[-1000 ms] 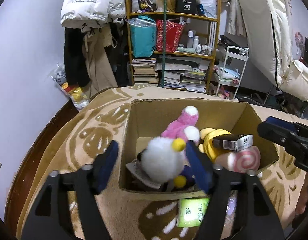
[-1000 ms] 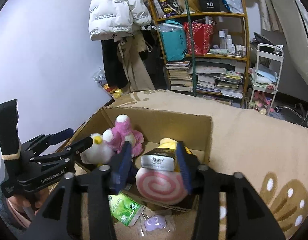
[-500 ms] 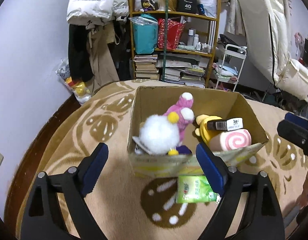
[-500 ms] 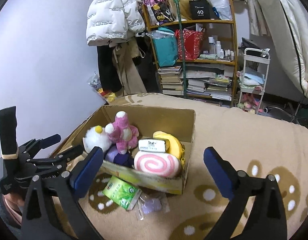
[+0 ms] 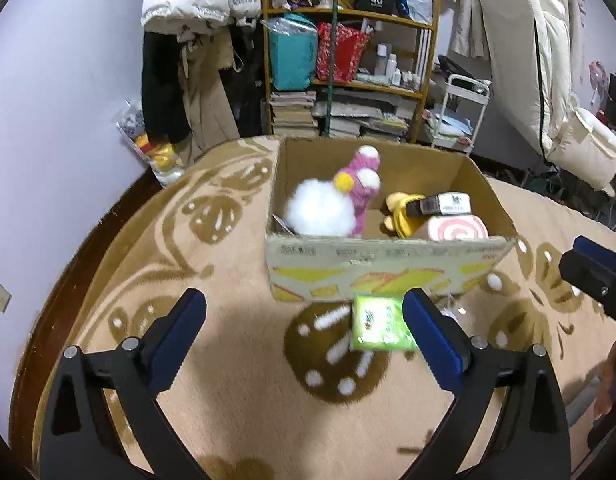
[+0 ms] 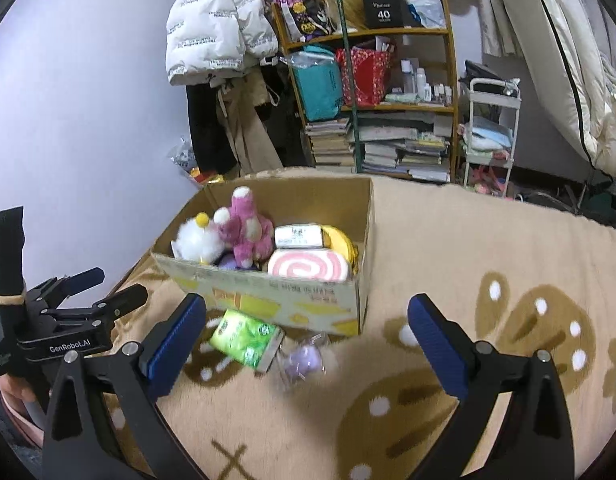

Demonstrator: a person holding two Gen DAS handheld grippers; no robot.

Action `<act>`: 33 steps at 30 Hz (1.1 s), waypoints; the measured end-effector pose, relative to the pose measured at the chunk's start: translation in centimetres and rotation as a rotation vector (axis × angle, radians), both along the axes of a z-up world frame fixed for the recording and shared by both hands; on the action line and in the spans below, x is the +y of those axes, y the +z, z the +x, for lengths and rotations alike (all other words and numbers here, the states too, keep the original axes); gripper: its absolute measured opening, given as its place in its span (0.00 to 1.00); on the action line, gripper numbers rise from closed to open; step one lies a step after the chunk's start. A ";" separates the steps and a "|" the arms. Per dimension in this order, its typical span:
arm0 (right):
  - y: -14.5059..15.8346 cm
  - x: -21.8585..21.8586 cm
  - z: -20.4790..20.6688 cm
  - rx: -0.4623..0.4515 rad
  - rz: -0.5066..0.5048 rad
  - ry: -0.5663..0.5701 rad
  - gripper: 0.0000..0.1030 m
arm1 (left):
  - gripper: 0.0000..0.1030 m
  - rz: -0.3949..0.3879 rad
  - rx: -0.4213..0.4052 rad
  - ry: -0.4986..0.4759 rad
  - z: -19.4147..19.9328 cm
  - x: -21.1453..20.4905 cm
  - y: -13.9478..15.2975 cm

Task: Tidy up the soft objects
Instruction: 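Move the left tool to the green tea pack while the right tool approaches the clear bag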

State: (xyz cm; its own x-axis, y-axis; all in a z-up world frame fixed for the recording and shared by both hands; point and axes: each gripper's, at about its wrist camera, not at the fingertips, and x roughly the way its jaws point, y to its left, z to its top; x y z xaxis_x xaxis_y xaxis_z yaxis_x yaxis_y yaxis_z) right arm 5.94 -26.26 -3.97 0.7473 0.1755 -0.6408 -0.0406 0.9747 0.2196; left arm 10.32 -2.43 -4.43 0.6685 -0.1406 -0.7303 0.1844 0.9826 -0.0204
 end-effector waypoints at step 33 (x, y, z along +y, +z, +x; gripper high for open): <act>-7.4 0.8 3.8 0.169 -0.134 0.007 1.00 | 0.95 -0.106 0.222 -0.138 5.1 -3.7 -6.1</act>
